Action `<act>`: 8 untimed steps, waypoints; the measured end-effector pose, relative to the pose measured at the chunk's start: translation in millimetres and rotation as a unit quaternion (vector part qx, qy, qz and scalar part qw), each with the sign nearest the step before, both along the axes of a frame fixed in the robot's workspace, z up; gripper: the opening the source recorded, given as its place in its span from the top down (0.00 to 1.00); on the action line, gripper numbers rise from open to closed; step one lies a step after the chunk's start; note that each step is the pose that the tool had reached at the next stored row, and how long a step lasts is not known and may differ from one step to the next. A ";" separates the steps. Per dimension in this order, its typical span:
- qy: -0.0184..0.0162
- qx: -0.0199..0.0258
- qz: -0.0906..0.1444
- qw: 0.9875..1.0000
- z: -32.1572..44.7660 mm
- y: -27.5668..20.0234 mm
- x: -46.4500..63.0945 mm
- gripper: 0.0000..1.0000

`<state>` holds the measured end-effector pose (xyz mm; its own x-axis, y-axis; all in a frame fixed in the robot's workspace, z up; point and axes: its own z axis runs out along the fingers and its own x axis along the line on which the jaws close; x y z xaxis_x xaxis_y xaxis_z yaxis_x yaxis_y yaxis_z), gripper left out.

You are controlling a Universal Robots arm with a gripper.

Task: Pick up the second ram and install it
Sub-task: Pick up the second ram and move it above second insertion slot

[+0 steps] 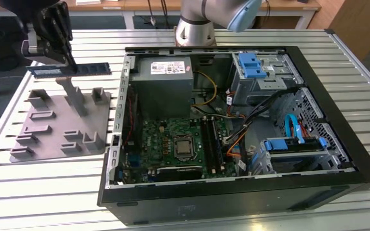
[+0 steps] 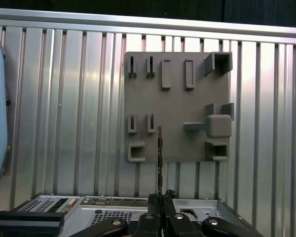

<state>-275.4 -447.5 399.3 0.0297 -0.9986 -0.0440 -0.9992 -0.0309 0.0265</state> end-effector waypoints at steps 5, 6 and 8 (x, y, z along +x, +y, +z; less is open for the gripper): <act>0.000 0.000 0.000 1.000 0.1 0.0 10.6 0.86; 0.000 0.000 0.000 1.000 0.1 0.0 12.7 0.86; 0.000 0.000 0.000 1.000 0.0 0.0 16.7 0.86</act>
